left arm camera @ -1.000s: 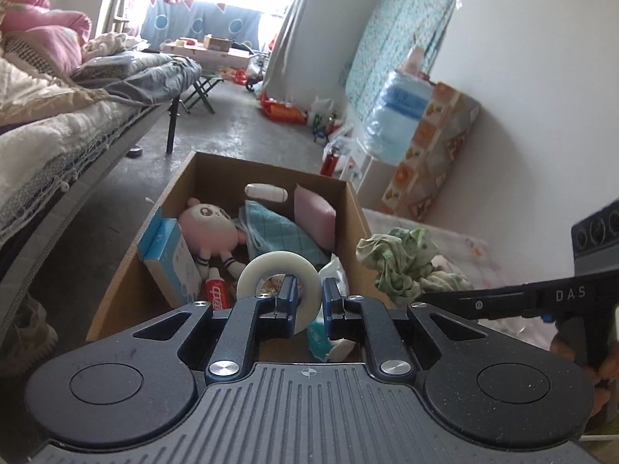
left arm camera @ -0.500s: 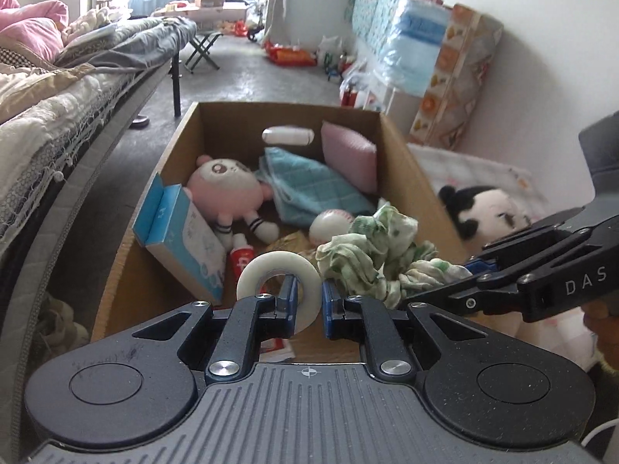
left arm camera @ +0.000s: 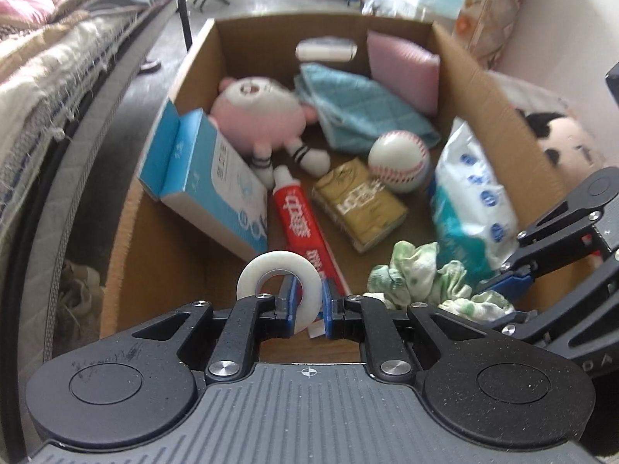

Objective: Organize soft objects
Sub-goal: 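Lower the scrunchie and tape roll into the box and open both grippers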

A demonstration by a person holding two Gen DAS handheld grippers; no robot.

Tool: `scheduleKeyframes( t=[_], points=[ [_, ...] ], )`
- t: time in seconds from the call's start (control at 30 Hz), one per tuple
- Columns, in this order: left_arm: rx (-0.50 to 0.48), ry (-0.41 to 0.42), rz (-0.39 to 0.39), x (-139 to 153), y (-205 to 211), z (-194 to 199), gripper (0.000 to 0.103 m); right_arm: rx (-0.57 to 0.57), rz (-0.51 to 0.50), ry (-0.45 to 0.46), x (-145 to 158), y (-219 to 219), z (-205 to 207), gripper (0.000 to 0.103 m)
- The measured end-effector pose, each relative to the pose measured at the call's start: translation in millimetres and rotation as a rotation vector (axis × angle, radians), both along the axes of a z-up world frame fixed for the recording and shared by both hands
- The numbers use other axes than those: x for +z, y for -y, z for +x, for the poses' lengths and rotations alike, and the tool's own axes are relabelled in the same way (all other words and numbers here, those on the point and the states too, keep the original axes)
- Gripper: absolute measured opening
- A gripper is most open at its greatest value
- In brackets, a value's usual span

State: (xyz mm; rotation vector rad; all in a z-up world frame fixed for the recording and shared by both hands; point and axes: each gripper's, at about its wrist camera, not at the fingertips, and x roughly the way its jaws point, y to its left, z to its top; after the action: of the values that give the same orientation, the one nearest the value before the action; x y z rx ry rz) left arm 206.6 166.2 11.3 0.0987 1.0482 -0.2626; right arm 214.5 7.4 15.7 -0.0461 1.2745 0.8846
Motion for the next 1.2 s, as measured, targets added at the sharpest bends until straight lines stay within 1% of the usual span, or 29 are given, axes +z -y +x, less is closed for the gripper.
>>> scheduleKeyframes(
  t=[0.1, 0.23, 0.3, 0.4, 0.43, 0.5, 0.53, 0.7, 0.73, 0.8, 0.87, 0.97, 1.03, 1.17, 1.2],
  points=[
    [0.0, -0.039, 0.02, -9.7, 0.4, 7.1, 0.012, 0.018, -0.045, -0.009, -7.0, -6.4, 2.4, 0.029],
    [-0.01, -0.08, 0.04, -18.9, 1.4, 12.4, 0.012, 0.058, -0.118, 0.028, -3.5, -14.5, -2.8, 0.03],
    [-0.009, -0.099, 0.055, -23.8, 0.9, 14.2, 0.012, 0.07, -0.154, 0.022, -3.6, -15.3, -3.6, 0.03],
    [0.001, -0.126, 0.061, -29.2, -1.2, 18.4, 0.013, 0.073, -0.196, 0.014, 0.6, -16.0, -4.2, 0.033],
    [0.005, -0.128, 0.052, -30.1, -2.2, 19.4, 0.014, 0.071, -0.2, 0.011, 2.0, -15.5, -4.0, 0.035],
    [0.008, -0.136, 0.021, -30.8, -3.8, 20.9, 0.015, 0.061, -0.195, 0.005, 4.3, -13.2, -3.6, 0.043],
    [0.007, -0.143, 0.005, -31.1, -4.0, 20.9, 0.015, 0.056, -0.193, 0.007, 5.0, -12.5, -3.7, 0.044],
    [0.007, -0.145, -0.019, -28.2, -2.6, 16.6, 0.017, 0.03, -0.159, 0.008, 12.7, -5.1, -7.8, 0.044],
    [0.007, -0.14, -0.026, -25.7, -1.8, 15.2, 0.019, 0.025, -0.147, 0.018, 16.7, -2.5, -10.3, 0.044],
    [0.012, -0.118, -0.037, -19.4, -2.0, 11.1, 0.027, 0.011, -0.12, 0.049, 24.0, 2.9, -16.0, 0.045],
    [0.017, -0.085, -0.042, -12.0, -1.2, 5.9, 0.041, -0.007, -0.079, 0.082, 33.8, 13.0, -22.3, 0.048],
    [0.02, -0.027, -0.043, 1.3, -0.2, -5.1, 0.053, -0.051, -0.004, 0.143, 52.5, 34.7, -34.6, 0.051],
    [0.021, 0.002, -0.05, 10.0, 0.0, -11.9, 0.058, -0.088, 0.033, 0.186, 64.0, 49.6, -45.9, 0.051],
    [0.029, 0.077, -0.058, 31.4, 3.4, -27.3, 0.07, -0.139, 0.116, 0.288, 84.2, 78.1, -75.5, 0.059],
    [0.031, 0.102, -0.061, 36.8, 4.5, -32.2, 0.071, -0.153, 0.136, 0.324, 89.9, 85.4, -83.5, 0.061]
  ],
)
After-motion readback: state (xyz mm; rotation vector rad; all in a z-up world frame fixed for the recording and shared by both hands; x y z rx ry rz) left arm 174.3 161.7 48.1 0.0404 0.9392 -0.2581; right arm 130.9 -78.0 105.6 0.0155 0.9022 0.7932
